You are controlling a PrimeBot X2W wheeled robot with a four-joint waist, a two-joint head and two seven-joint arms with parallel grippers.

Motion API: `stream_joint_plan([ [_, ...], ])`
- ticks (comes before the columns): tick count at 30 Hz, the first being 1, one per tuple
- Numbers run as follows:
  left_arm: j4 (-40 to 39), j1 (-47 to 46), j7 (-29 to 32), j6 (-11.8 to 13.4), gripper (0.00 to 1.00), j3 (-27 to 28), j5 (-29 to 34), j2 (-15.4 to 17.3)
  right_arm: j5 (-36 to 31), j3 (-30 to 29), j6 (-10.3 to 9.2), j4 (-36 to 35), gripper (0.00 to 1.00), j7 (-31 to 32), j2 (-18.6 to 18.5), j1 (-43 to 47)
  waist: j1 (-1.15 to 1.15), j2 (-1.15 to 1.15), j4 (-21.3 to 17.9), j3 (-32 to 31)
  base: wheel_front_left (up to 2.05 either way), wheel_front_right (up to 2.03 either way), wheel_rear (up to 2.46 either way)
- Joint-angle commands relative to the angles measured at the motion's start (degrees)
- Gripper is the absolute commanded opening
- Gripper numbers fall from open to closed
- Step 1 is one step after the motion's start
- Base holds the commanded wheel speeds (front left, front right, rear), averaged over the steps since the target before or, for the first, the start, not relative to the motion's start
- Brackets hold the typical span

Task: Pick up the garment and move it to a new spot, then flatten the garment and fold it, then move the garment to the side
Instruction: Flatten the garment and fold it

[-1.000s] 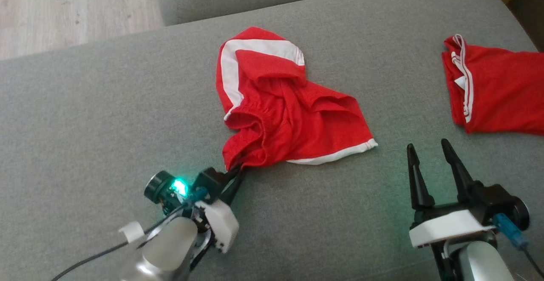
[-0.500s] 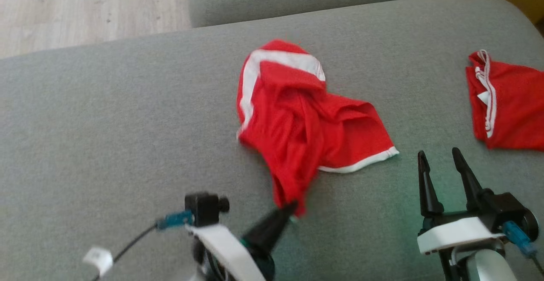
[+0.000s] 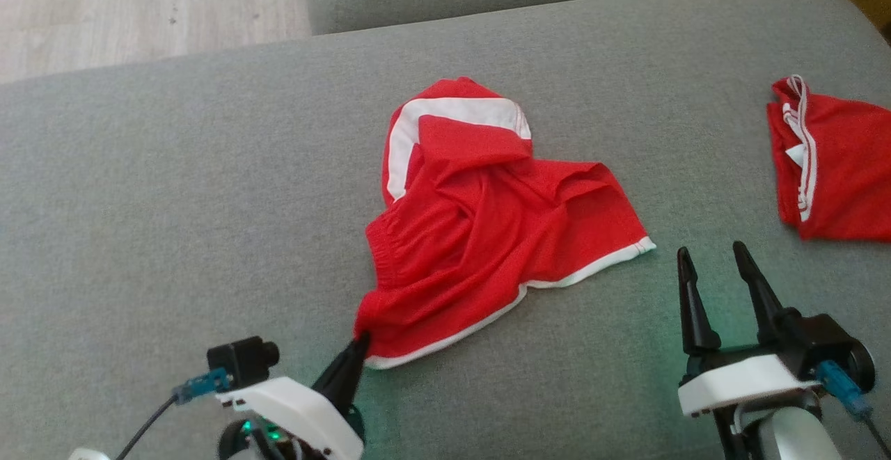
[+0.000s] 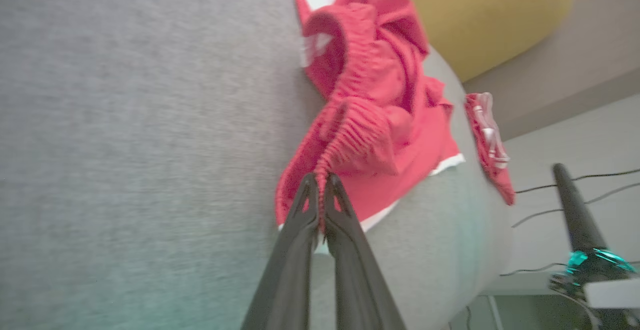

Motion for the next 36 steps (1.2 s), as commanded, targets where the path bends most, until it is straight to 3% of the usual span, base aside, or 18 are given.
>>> stream_joint_plan([
  [1,0.3,-3.4,-1.2,0.2,0.00,2.3,1.3,0.6,-0.4,1.6,-0.05,-1.3,1.00,-0.4,-0.3,-1.9,0.00,0.00,-0.4,-0.1,0.00,0.00,0.00],
  [12,13.1,-3.4,-6.9,-0.1,0.00,1.0,6.3,0.9,-1.7,0.8,-0.05,-1.0,1.00,-0.4,-0.3,0.1,0.00,0.00,-0.8,-1.9,0.00,0.00,0.00],
  [14,13.8,-3.7,-8.4,-0.4,0.23,0.7,7.5,0.8,-1.7,0.5,-0.05,-1.1,1.00,-0.4,-0.3,0.4,0.00,0.00,-0.2,-2.0,0.00,0.00,0.00],
  [16,14.5,-3.7,-9.8,-0.5,1.00,0.6,8.0,0.3,-1.8,0.5,-0.05,-1.0,1.00,-0.4,-0.3,0.5,0.00,0.00,0.4,-2.2,0.00,0.00,0.00],
  [21,15.1,-3.8,-11.9,-0.8,1.00,-0.1,9.5,-0.3,-2.1,0.1,-0.05,-1.0,1.00,-0.4,-0.3,0.3,0.00,0.00,1.6,-2.6,0.00,0.00,0.00],
  [30,12.3,-0.5,-19.6,1.5,1.00,3.1,15.9,-0.5,-2.6,-2.6,-0.05,-2.0,1.00,-0.4,-0.3,1.2,0.00,0.00,4.8,-4.2,0.00,0.00,0.00],
  [34,8.7,1.9,-19.8,2.8,1.00,8.4,23.8,-1.6,-3.3,-4.2,-0.05,-2.6,1.00,-0.4,-0.3,1.8,0.00,0.00,6.5,-4.7,0.00,0.00,0.00],
  [36,6.8,3.9,-19.8,2.2,1.00,11.9,27.4,-3.3,-3.6,-4.9,-0.05,-2.8,1.00,-0.4,-0.3,2.0,0.00,0.00,7.2,-4.9,0.00,0.00,0.00],
])
